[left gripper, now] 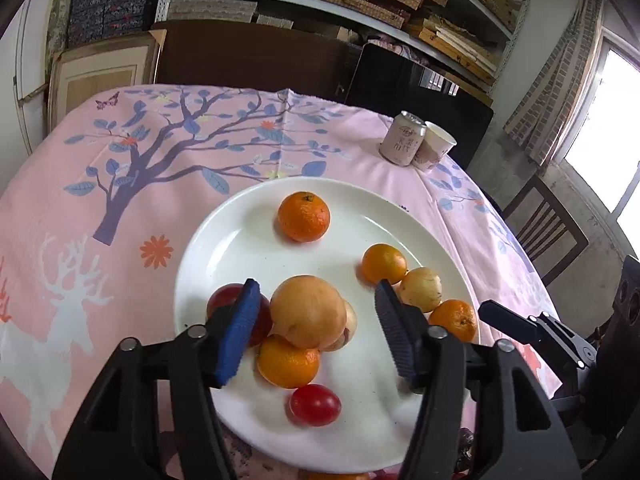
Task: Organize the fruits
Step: 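Release the grapefruit and the dark brown fruit onto the white plate, then grasp a yellow round fruit with the left tool while the right tool grasps a dark brown fruit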
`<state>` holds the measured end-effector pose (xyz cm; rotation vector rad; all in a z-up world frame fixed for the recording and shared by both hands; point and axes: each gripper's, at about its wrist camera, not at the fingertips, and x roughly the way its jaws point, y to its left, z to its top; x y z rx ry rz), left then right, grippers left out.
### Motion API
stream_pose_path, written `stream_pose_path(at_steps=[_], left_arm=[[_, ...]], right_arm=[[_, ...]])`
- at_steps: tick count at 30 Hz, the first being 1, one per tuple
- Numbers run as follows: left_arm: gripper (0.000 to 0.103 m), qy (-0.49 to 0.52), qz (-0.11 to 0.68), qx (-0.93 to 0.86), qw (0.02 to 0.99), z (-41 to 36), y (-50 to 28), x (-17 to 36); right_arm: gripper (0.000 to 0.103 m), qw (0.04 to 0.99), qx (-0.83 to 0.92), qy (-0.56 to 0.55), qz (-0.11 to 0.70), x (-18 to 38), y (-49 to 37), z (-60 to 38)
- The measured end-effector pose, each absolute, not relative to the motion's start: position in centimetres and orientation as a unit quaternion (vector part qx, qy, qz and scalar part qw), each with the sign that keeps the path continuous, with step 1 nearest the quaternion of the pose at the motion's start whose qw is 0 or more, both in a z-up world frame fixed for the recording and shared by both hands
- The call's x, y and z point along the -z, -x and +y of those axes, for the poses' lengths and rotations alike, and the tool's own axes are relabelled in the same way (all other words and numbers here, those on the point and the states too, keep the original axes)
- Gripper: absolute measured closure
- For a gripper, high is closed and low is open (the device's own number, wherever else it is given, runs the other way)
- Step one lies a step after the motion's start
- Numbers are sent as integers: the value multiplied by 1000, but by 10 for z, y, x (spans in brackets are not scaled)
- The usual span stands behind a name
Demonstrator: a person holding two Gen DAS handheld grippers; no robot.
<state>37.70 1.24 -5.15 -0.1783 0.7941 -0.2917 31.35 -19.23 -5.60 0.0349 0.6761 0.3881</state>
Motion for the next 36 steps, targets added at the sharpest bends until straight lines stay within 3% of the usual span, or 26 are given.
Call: stream_pose_path(at_steps=[3, 7, 16, 22, 34, 35, 36], left_arm=[[37, 84, 361, 150, 916, 16, -352, 32], [19, 54, 333, 156, 928, 18, -297, 12], [19, -38, 392, 168, 904, 21, -196, 54], [19, -68, 398, 154, 902, 21, -167, 76], [19, -43, 404, 153, 901, 26, -165, 76], [19, -41, 405, 154, 900, 26, -165, 76], [19, -40, 405, 154, 900, 26, -165, 75]], right_arm=[[32, 931, -190, -21, 312, 45, -294, -201], [32, 934, -197, -11, 299, 36, -256, -214], [32, 914, -210, 42, 345, 70, -195, -229], [48, 899, -199, -9, 390, 91, -215, -239], [46, 865, -220, -28, 451, 108, -254, -218], [59, 863, -226, -32, 451, 108, -253, -218], [59, 860, -231, -40, 453, 108, -251, -219]])
